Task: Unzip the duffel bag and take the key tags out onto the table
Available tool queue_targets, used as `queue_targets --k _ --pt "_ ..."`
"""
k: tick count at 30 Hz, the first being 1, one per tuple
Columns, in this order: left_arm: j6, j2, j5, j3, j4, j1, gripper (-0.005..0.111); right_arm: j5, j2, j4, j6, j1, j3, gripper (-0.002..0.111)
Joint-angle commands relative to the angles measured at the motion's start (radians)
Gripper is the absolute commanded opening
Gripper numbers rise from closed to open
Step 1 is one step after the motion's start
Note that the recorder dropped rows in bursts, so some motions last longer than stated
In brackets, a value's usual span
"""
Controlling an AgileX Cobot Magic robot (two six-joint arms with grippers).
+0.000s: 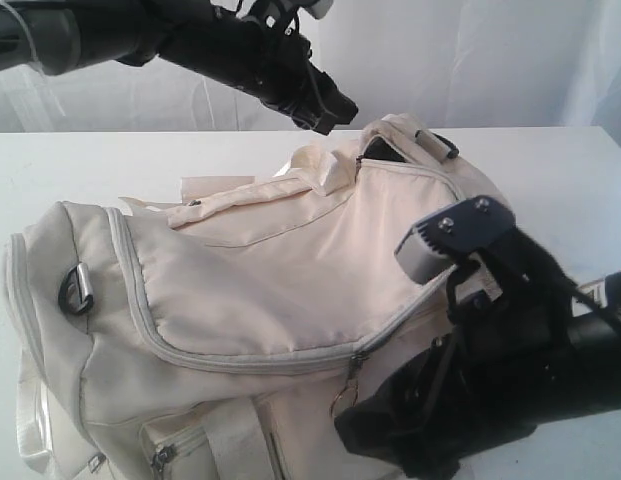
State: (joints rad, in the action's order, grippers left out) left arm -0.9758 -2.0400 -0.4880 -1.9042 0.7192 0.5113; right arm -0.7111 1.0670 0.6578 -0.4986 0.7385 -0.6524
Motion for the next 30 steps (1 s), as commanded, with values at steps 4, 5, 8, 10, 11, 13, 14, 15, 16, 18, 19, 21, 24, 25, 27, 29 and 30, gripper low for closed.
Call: queue_targets --k 4,5,8,10,11,13,14,15,16,18,19,21,24,25,27,29,30 --pt "0.234 0.119 -0.298 -0.003 -0.171 -0.002 0.05 -0.049 -0.13 -0.432 0.327 -0.002 -0.108 0.078" --pt "0.285 0.133 -0.332 -0.003 -0.194 -0.002 0.042 -0.049 -0.148 -0.5 0.385 -0.002 -0.12 0.078" --pt "0.318 0.185 -0.365 0.039 -0.209 -0.002 0.017 -0.049 -0.198 -0.658 0.499 -0.002 -0.147 0.078" --pt "0.318 0.221 -0.382 0.074 -0.206 -0.002 0.003 -0.049 -0.218 -0.729 0.552 -0.002 -0.156 0.078" --pt "0.318 0.243 -0.397 0.095 -0.204 -0.002 0.0 -0.051 -0.228 -0.768 0.58 -0.002 -0.161 0.078" --pt "0.327 0.293 -0.423 0.147 -0.189 0.0 0.0 -0.051 -0.235 -0.817 0.607 -0.002 -0.165 0.078" --pt "0.327 0.315 -0.432 0.171 -0.173 0.0 0.0 -0.051 -0.237 -0.843 0.618 -0.002 -0.165 0.078" --pt "0.325 0.345 -0.44 0.206 -0.145 0.0 0.0 -0.051 -0.237 -0.862 0.628 -0.002 -0.165 0.078" --pt "0.323 0.374 -0.447 0.243 -0.119 0.002 0.0 -0.051 -0.232 -0.885 0.645 -0.002 -0.165 0.078" --pt "0.323 0.434 -0.454 0.314 -0.083 0.007 0.0 -0.043 -0.221 -0.903 0.663 -0.002 -0.165 0.078" --pt "0.323 0.474 -0.454 0.363 -0.079 0.019 0.0 -0.038 -0.213 -0.903 0.664 -0.002 -0.165 0.078" --pt "0.323 0.531 -0.448 0.43 -0.079 0.041 0.0 -0.019 -0.198 -0.903 0.684 -0.002 -0.165 0.078" --pt "0.334 0.635 -0.405 0.558 -0.077 0.103 0.0 0.018 -0.165 -0.903 0.695 -0.002 -0.165 0.078" --pt "0.341 0.666 -0.384 0.599 -0.077 0.126 0.0 0.028 -0.154 -0.903 0.703 -0.002 -0.165 0.078" --pt "0.378 0.721 -0.336 0.678 -0.077 0.175 0.0 0.052 -0.125 -0.898 0.713 -0.002 -0.165 0.078" --pt "0.406 0.76 -0.288 0.742 -0.077 0.219 0.0 0.074 -0.09 -0.896 0.713 -0.002 -0.165 0.078" --pt "0.425 0.777 -0.268 0.775 -0.077 0.242 0.0 0.086 -0.073 -0.896 0.713 -0.002 -0.165 0.078"
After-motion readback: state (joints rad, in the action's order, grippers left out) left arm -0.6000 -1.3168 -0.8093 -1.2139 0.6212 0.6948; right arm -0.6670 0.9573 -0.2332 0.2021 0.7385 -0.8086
